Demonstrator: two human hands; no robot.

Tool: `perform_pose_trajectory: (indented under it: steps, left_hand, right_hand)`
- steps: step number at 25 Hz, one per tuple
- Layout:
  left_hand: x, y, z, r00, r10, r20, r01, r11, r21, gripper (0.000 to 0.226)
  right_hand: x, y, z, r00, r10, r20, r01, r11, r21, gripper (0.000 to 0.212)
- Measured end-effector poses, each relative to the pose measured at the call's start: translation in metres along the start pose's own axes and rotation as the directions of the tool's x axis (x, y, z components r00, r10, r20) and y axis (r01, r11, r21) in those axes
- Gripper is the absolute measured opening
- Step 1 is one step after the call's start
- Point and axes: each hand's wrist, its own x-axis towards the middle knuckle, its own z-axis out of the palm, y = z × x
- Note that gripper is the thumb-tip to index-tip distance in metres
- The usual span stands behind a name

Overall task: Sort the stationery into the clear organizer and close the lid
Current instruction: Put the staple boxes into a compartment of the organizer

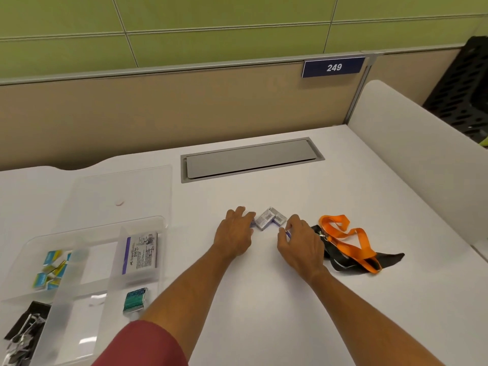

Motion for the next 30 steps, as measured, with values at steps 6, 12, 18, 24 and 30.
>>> perform_pose_trajectory:
  steps: [6, 12, 18, 24, 30]
  left_hand:
    - [-0.016, -0.007, -0.006, 0.999, -0.012, -0.045, 0.012, 1.000, -0.005, 0.027]
    - [-0.022, -0.009, -0.016, 0.993, -0.112, -0.041, 0.102, 0.975, -0.198, 0.019]
    - [-0.015, 0.000, -0.014, 0.997, -0.021, -0.079, 0.002, 0.973, -0.231, 0.014]
    - [-0.001, 0.017, 0.003, 0.999, 0.040, -0.024, -0.042, 0.995, -0.093, 0.052]
    - [0.014, 0.022, 0.021, 0.997, 0.071, 0.022, -0.072, 0.996, 0.043, 0.061]
  right_hand:
    - [0.024, 0.001, 0.000, 0.996, -0.022, 0.087, 0.028, 0.997, -0.069, 0.018]
    - [0.042, -0.008, 0.002, 0.960, -0.023, 0.280, 0.079, 0.979, -0.190, 0.063]
    - [0.050, -0.008, 0.012, 0.953, -0.040, 0.300, 0.090, 0.984, -0.155, 0.055]
    - [0.046, 0.006, 0.008, 0.962, 0.009, 0.272, 0.015, 0.996, -0.089, 0.061]
    - [0.045, 0.010, 0.003, 0.982, -0.007, 0.190, 0.016, 0.999, -0.048, 0.045]
